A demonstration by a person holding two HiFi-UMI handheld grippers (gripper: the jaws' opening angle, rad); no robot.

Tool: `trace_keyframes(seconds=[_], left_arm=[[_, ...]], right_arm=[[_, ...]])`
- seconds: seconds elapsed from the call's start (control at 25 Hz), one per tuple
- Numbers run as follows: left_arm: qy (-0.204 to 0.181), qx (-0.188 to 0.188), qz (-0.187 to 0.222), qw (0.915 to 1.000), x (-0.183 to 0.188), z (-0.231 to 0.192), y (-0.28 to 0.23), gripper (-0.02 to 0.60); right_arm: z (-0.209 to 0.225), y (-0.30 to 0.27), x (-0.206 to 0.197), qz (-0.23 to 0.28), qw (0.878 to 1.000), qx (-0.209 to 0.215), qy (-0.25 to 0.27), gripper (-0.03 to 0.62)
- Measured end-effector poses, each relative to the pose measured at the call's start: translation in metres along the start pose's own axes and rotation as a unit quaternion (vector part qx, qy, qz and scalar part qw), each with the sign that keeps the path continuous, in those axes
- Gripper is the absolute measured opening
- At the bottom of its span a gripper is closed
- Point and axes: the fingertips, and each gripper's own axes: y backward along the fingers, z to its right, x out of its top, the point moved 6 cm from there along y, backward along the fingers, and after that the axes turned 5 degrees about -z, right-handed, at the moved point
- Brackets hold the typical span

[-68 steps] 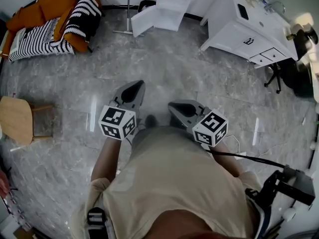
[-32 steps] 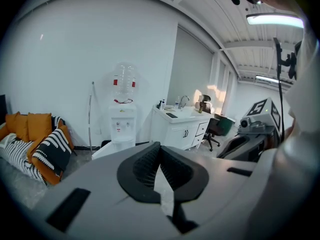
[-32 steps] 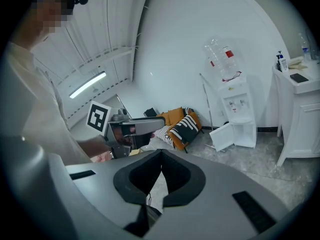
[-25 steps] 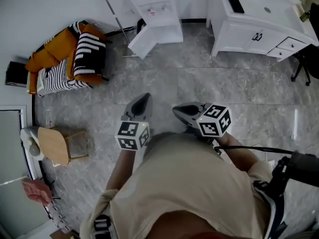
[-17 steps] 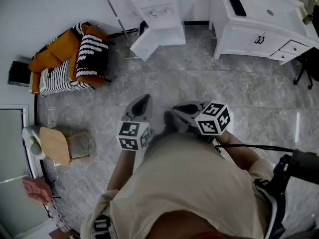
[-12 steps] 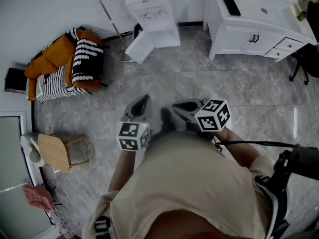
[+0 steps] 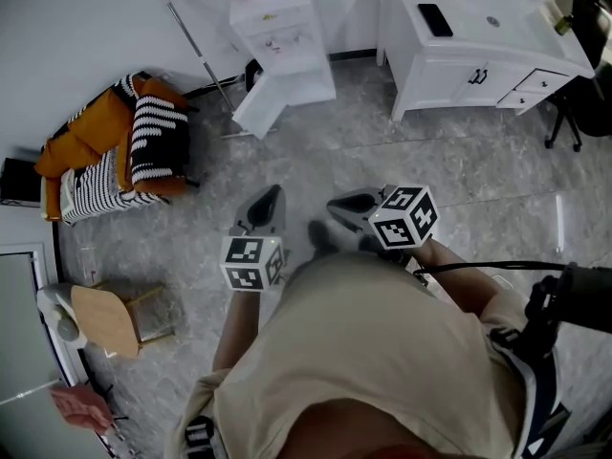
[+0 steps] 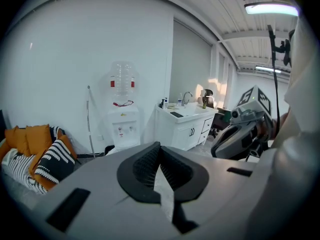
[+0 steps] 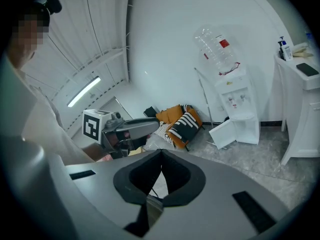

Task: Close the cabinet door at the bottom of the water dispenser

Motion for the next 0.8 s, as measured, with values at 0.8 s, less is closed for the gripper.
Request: trace_keyframes(seconds=[0.8], left_arm=[[0.049,-0.024,0.007,0.9985,0.003,-0.147,-0.009,-0.012]], right_arm=[[0.008,-0.103,0.055,-0.074,0.996,-0.041,-0.041,0.014]])
